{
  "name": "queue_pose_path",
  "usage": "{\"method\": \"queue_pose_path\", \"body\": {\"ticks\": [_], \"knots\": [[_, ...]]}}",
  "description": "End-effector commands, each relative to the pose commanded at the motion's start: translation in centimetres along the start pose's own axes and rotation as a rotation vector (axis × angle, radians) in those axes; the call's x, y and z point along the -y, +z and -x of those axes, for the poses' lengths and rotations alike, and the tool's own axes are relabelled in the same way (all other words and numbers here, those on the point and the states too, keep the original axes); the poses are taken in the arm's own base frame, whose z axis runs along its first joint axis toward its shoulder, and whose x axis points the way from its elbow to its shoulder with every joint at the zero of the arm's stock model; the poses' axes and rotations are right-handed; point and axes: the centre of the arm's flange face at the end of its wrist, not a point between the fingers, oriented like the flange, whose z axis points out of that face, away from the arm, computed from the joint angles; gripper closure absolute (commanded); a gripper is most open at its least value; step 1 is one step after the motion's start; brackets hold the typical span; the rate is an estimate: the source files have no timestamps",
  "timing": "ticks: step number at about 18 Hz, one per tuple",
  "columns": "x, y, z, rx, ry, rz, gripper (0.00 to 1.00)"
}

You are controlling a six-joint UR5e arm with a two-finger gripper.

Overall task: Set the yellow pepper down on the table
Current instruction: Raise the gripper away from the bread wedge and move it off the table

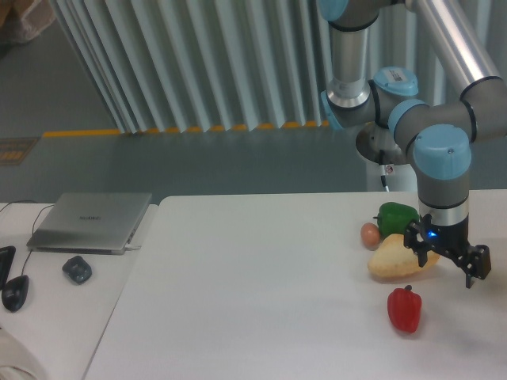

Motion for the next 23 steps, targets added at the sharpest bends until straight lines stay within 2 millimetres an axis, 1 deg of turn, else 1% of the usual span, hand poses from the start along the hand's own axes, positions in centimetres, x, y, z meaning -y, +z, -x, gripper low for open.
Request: {"method": "queue_pose_path", "body": {"ticks": [4,6,9,12,15,16,17,19,20,21,23], "knots": [[-0.1,-0.8,0.4,0.009,-0.004,-0.013,0.00],[0.2,-0.4,0.5,0.025,-0.019,-0.015,0.00],[-0.7,-1.2,1.0,0.038,-0.025,-0.027,0.00],[-1.2,-1.2,1.5,0.042,-0.034,-0.023,0.00],[-1.0,-0.7,1.6,0.061,-0.050,-0.035,0.00],[-1.3,-0.3,1.4,0.074,-0.057,-0.026,0.00],[-1.7,-0.3,1.8,0.114,-0.038,0.007,0.00],[-2.1,-1.3,2.6,0.143,0.035,0.039,0.00],[-2.9,-1.2,3.4,0.133,0.064,0.046,0.00],[-4.1,-1.3,4.4,0.120,0.089,0.048,0.00],[-5.4,-2.0,5.2,0.107,0.146,0.037,0.00]]}}
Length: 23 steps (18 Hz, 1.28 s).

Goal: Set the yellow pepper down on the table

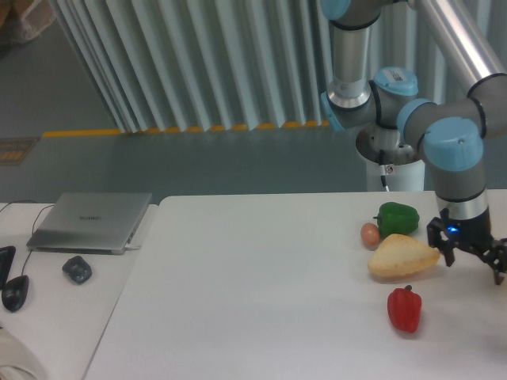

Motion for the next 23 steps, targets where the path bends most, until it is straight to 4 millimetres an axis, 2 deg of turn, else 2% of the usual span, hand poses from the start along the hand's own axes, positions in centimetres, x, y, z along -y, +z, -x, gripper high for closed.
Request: {"method": "queue_pose_path", "body": {"ticks": [2,5,7,12,15,16,19,20,23], "knots": [[-1.2,0.0,0.8,-0.002,0.020,-0.009,0.00],[-2.0,-0.3,1.3,0.006,0.044,-0.006,0.00],[-3.2,-1.4,1.9,0.032,0.078,-0.013,0.00],[-6.8,-1.6,4.2,0.046,0.019,-0.007,0.00],[-9.1,-0.7,5.8,0.054,-0.006,0.000,0.00],[-10.3,-0.2,6.6,0.055,0.046,0.006,0.00],[-12.2,1.0,7.9,0.039,0.254,0.024,0.00],[-12.9,1.3,8.4,0.035,0.275,0.023,0.00],[-13.6,1.6,10.1,0.058,0.340,0.023,0.00]]}}
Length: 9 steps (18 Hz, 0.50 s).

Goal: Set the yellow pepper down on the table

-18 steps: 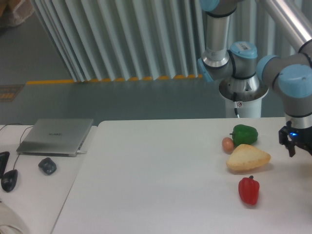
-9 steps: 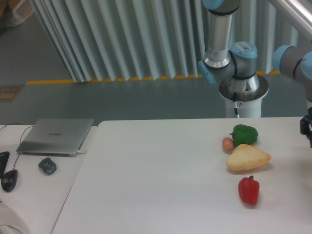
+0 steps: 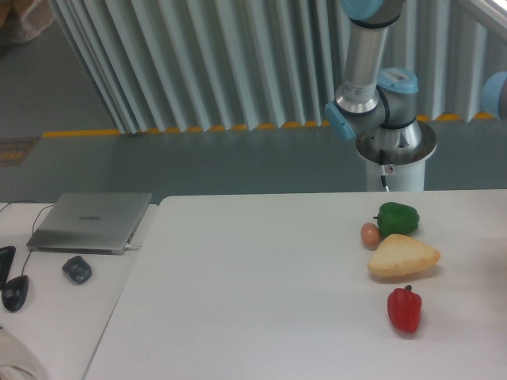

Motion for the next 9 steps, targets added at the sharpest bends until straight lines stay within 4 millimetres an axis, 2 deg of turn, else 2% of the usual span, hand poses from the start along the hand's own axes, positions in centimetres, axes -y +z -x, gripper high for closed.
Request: {"method": "queue_pose_path", "body": {"ticks": [3,5,9], "knots": [[-0.9,1.2,0.5,-0.005,0.000,0.001,0.00],[-1.0,2.1,0.9,-0.001,0.060,0.004,0.00],[-1.8,2.1,1.1,0.003,0.191,0.009,0.00]]}}
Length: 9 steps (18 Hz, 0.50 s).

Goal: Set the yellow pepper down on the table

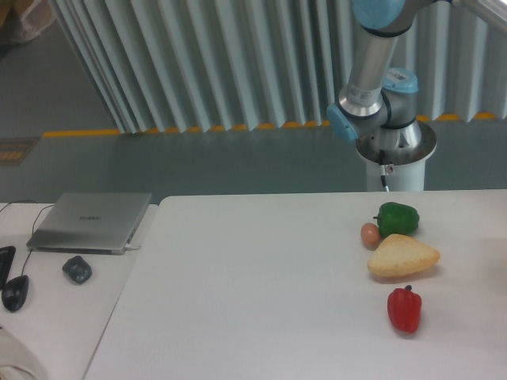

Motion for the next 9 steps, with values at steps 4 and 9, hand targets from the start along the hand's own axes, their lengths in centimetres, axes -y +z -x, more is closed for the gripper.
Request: {"method": "queue_pose_path", "body": {"ticks": [4,9], "knots": [[-0.2,0.5,0.0,-0.004,0.018,-0.004,0.00],[-1.3,2.8,-0.1,-0.036,0.000,-0.013,0.00]]}}
